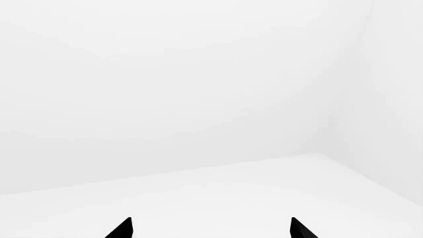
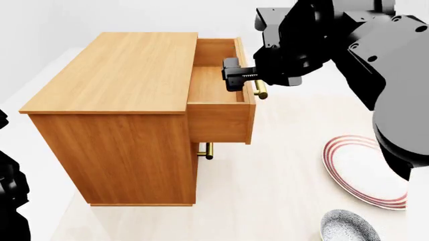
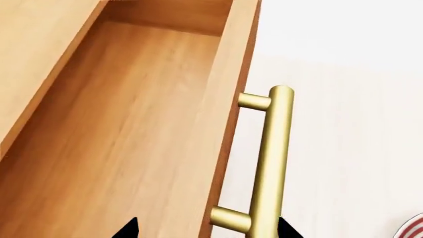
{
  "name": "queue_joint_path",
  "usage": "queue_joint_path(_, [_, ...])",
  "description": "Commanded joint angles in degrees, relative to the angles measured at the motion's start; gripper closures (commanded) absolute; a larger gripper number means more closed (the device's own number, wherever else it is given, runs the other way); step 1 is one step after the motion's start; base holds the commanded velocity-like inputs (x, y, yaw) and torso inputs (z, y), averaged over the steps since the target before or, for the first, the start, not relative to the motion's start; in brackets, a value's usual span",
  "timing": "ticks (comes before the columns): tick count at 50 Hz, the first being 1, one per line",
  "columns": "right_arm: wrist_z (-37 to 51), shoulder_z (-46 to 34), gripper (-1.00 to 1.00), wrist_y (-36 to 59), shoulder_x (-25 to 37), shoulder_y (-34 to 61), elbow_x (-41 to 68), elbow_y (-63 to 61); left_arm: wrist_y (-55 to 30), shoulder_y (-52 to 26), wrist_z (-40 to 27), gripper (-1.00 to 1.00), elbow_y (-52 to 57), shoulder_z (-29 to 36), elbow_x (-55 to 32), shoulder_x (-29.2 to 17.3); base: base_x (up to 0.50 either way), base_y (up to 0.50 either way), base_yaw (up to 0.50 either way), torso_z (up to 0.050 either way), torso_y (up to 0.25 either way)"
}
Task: Open the top drawer of the cabinet and put the bowl in it.
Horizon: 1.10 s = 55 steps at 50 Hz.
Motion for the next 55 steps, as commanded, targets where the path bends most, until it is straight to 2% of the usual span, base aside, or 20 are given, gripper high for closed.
queue_joint_path(1, [-1.8, -12.4, -1.0, -2.0, 0.0, -0.6, 9.4, 0.0, 0.1, 0.2, 0.1, -1.0, 0.0, -0.1, 0.0, 0.1, 0.0, 0.0, 0.0, 0.0, 0.0])
queue_joint_path(19, [-7.8, -42.9, -1.0, -4.5, 0.6, 0.0, 32.1, 0.0, 0.1, 0.0, 0.3, -1.0, 0.0, -0.1, 0.1, 0.3, 0.0, 0.0, 0.0, 0.0, 0.0])
queue_joint_path(25, [-9.2, -49.8, -1.0, -4.6, 1.3, 0.6, 36.4, 0.0, 0.1, -0.1, 0.3, -1.0, 0.0, 0.0, 0.1, 0.4, 0.0, 0.0, 0.0, 0.0, 0.0])
queue_joint_path(55, [-9.4, -51.4, -1.0, -4.7, 5.3, 1.3, 28.4, 0.0, 0.2, 0.0, 0.1, -1.0, 0.0, 0.4, 0.2, 1.0, 0.0, 0.0, 0.0, 0.0, 0.0])
